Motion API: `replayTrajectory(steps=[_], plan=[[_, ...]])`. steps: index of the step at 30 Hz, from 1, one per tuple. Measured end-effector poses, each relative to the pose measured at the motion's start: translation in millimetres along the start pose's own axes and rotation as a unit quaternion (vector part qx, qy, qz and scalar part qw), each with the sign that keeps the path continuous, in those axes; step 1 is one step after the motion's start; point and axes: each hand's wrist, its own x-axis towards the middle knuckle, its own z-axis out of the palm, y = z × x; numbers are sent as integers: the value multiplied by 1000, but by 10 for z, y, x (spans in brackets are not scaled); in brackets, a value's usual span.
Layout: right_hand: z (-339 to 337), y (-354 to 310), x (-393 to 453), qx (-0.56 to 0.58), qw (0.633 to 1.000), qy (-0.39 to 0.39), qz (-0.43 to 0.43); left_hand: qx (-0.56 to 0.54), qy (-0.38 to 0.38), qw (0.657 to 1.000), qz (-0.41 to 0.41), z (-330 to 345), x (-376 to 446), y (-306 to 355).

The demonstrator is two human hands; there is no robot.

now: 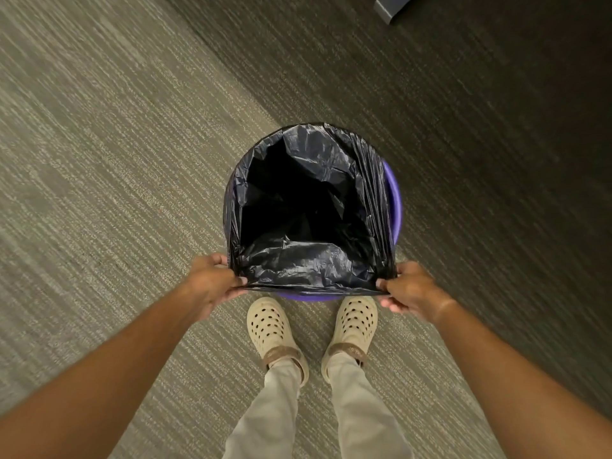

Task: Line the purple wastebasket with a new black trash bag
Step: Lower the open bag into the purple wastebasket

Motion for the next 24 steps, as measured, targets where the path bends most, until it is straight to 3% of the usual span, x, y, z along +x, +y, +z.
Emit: replayTrajectory(steps=[3,10,14,18,24], plan=[[46,31,72,88,995,52,-10,-16,9,1000,14,58,37,-87],[237,137,223,179,975,119,-47,120,42,990,55,203,155,-339],[351,109,288,195,969,116,-96,181,58,977,99,253,236,-381],[357,121,311,246,959,110,-84,150,43,983,93,252,254,-448],[222,64,228,295,946,102,-85,139,107,978,111,266,295,-435]])
